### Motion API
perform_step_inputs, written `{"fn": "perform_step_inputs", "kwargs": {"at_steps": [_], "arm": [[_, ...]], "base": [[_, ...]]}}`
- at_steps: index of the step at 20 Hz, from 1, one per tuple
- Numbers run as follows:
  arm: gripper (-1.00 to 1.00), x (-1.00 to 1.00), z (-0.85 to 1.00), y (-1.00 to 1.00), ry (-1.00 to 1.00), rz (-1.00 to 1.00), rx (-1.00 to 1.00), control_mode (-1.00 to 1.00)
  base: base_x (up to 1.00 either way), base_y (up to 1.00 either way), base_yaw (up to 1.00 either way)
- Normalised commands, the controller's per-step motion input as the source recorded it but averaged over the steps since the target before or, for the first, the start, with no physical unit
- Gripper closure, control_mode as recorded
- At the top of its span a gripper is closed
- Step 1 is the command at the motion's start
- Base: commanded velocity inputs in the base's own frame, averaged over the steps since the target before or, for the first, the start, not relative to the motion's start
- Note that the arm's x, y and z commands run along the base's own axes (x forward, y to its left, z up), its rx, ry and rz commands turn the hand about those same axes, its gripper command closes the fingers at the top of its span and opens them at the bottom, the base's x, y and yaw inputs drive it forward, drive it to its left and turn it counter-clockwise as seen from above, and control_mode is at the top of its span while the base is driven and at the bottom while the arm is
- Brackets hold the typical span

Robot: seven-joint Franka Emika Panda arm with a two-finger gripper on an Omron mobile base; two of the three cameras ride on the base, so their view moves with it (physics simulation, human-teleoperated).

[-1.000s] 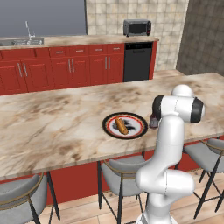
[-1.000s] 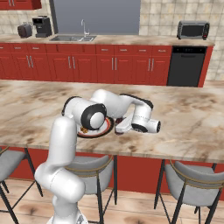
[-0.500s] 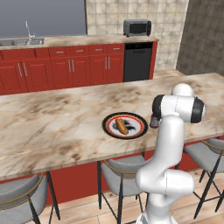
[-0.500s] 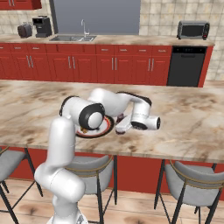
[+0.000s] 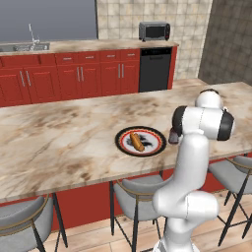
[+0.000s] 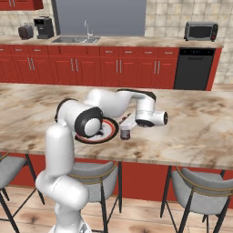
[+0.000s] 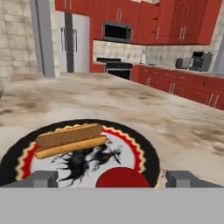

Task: Move the hot dog bun to the plate on the dining table and place the condiment next to that plate. Then navigate to the fridge and take the sausage and place it on the plate as well.

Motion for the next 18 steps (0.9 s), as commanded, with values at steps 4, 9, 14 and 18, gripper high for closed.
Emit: {"fn": "perform_step_inputs", "kwargs": {"at_steps": [4, 9, 14, 18], "arm": [[-1.00, -0.41, 1.00, 0.08, -0.10, 0.00, -0.02, -1.00], [-1.00, -0.54, 1.00, 0.27, -0.15, 0.00, -0.07, -1.00], [-1.00, -0.59, 1.00, 0.52, -0.16, 0.01, -0.12, -1.00], [-1.00, -0.63, 1.00, 0.78, -0.16, 0.01, -0.18, -1.00]], "base": [[0.00, 0.00, 0.00], [0.00, 0.00, 0.00], [0.00, 0.00, 0.00], [0.00, 0.00, 0.00]]}}
